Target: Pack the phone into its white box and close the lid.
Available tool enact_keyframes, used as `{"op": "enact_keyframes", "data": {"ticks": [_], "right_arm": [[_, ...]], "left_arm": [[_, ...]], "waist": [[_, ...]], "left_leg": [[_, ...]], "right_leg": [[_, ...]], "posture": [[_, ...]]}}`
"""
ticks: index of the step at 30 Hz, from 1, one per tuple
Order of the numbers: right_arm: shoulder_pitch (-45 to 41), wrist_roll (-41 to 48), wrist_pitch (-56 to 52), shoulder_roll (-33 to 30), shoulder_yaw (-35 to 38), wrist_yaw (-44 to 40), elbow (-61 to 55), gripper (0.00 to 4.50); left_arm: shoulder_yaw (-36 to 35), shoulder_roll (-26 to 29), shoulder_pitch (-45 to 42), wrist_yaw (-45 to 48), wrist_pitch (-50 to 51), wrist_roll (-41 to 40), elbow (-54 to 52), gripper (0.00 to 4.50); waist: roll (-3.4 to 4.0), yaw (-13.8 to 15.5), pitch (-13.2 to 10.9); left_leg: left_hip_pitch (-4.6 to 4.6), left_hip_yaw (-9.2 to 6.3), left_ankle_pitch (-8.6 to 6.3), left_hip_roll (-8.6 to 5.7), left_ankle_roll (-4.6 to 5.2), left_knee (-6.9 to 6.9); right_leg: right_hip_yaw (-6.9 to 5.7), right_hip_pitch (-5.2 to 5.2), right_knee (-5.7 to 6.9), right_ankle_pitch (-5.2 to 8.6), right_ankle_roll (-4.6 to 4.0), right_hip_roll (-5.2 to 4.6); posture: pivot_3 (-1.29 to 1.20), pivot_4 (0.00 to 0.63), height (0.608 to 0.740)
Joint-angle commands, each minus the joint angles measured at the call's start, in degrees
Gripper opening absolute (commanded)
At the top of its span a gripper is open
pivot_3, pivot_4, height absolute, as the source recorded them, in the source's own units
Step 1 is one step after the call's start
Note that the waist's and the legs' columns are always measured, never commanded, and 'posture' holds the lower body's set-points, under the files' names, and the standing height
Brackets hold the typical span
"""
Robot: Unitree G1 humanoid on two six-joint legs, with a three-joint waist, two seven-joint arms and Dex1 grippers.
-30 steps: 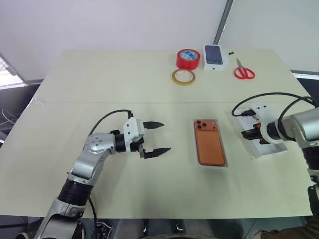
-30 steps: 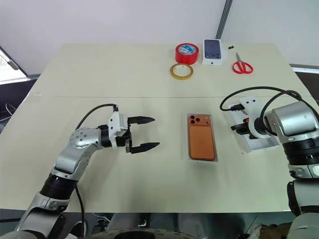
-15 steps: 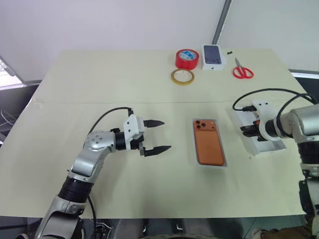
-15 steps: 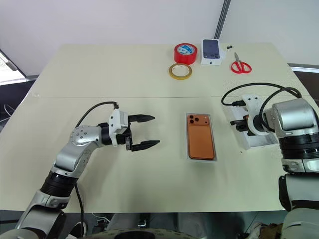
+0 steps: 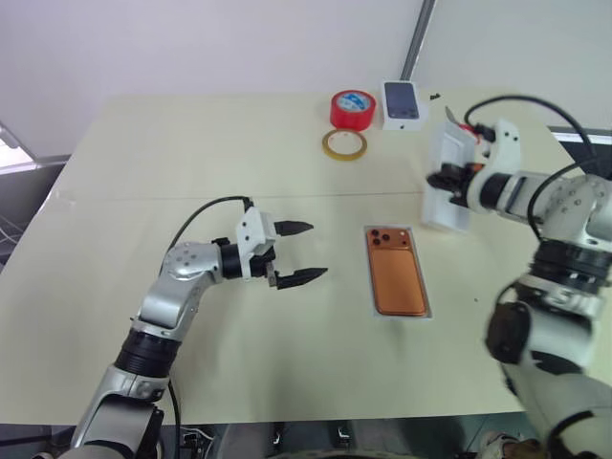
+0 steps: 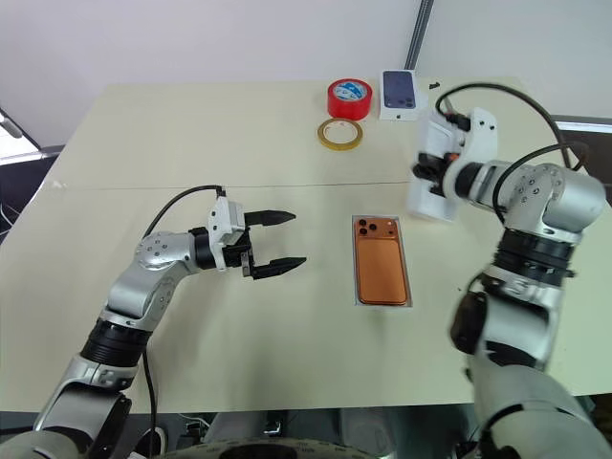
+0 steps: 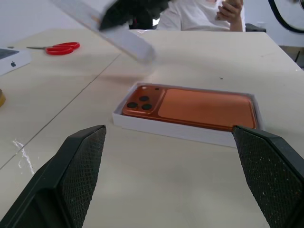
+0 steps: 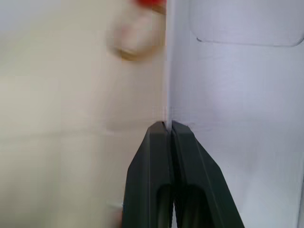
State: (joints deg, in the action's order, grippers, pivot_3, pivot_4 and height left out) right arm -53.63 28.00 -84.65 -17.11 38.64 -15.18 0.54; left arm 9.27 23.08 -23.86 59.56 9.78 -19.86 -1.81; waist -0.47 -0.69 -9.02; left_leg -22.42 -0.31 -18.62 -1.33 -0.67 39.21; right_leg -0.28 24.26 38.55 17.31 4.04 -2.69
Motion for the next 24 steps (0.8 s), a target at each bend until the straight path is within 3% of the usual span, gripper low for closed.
{"op": "enact_keyframes", "data": {"ticks": [1, 5, 7, 10, 12, 14, 19, 24], "right_arm": [[0.2, 6.0, -6.7, 9.2, 9.8, 2.8, -12.5, 0.02], [9.8, 18.7, -7.8, 20.0, 11.3, 8.8, -21.8, 0.02], [16.4, 29.8, -7.8, 21.4, 9.5, 12.0, -23.8, 0.02], [18.6, 45.1, -7.8, 22.9, 11.0, 20.7, -22.5, 0.02], [25.5, 66.3, 2.3, 18.9, 1.8, 33.4, -21.4, 0.02], [31.6, 81.0, 12.9, 13.8, -8.1, 42.1, -22.3, 0.02], [37.6, 85.0, 26.7, 9.7, -18.7, 44.5, -27.2, 0.02], [44.6, 85.0, 30.2, 3.8, -26.1, 39.5, -30.1, 0.02]], "left_arm": [[-1.6, -0.1, -1.3, -0.7, 0.7, -1.5, -0.9, 4.5], [-2.6, -0.1, -1.9, -1.3, 2.1, -2.5, -1.1, 4.5], [-3.7, -0.1, -2.3, -1.9, 3.2, -3.6, -1.2, 4.5], [-5.3, -0.1, -2.9, -2.7, 5.2, -5.3, -1.0, 4.5], [-6.7, -0.6, -3.5, -3.7, 7.4, -7.2, -0.9, 4.5], [-7.2, -0.8, -3.7, -4.2, 8.5, -8.0, -1.1, 4.5], [-7.7, -1.0, -3.2, -4.7, 10.2, -9.0, -2.5, 4.5], [-7.6, -0.6, -2.1, -4.7, 10.5, -9.3, -3.9, 4.5]], "waist": [[0.03, 0.1, 0.0], [0.03, 0.1, 0.0], [0.08, 0.0, 0.1], [0.1, -0.3, 0.0], [0.1, -0.5, 0.0], [0.1, -0.7, 0.0], [0.09, -1.9, 0.0], [0.09, -1.6, 0.0]], "left_leg": [[0.0, -0.04, 0.01, 0.0, -0.01, -0.01], [-0.02, -0.02, 0.01, -0.04, -0.01, 0.05], [-0.01, -0.02, -0.01, -0.04, 0.03, 0.05], [0.01, 0.01, -0.06, -0.06, 0.25, 0.06], [0.03, 0.03, 0.01, -0.09, 0.32, 0.06], [0.06, 0.02, 0.03, -0.08, 0.33, 0.05], [0.04, 0.07, 0.07, -0.09, 0.39, 0.05], [0.04, 0.05, 0.07, -0.05, 0.4, 0.05]], "right_leg": [[0.0, 0.03, 0.08, 0.0, 0.0, 0.0], [0.01, 0.04, 0.32, 0.0, 0.0, -0.03], [0.02, 0.07, 0.39, 0.0, 0.0, -0.03], [0.04, 0.06, 0.4, 0.0, 0.0, -0.06], [0.07, 0.07, 0.32, 0.0, 0.0, -0.09], [0.07, 0.07, 0.37, 0.0, -0.01, -0.09], [0.08, 0.06, 0.35, 0.01, 0.0, -0.04], [0.09, 0.06, 0.35, 0.01, 0.0, 0.02]], "posture": [[0.0, 0.15, 0.74], [0.0, 0.15, 0.74], [0.0, 0.15, 0.74], [0.0, 0.15, 0.74], [0.0, 0.15, 0.74], [0.0, 0.15, 0.74], [0.0, 0.15, 0.74], [0.0, 0.15, 0.74]]}}
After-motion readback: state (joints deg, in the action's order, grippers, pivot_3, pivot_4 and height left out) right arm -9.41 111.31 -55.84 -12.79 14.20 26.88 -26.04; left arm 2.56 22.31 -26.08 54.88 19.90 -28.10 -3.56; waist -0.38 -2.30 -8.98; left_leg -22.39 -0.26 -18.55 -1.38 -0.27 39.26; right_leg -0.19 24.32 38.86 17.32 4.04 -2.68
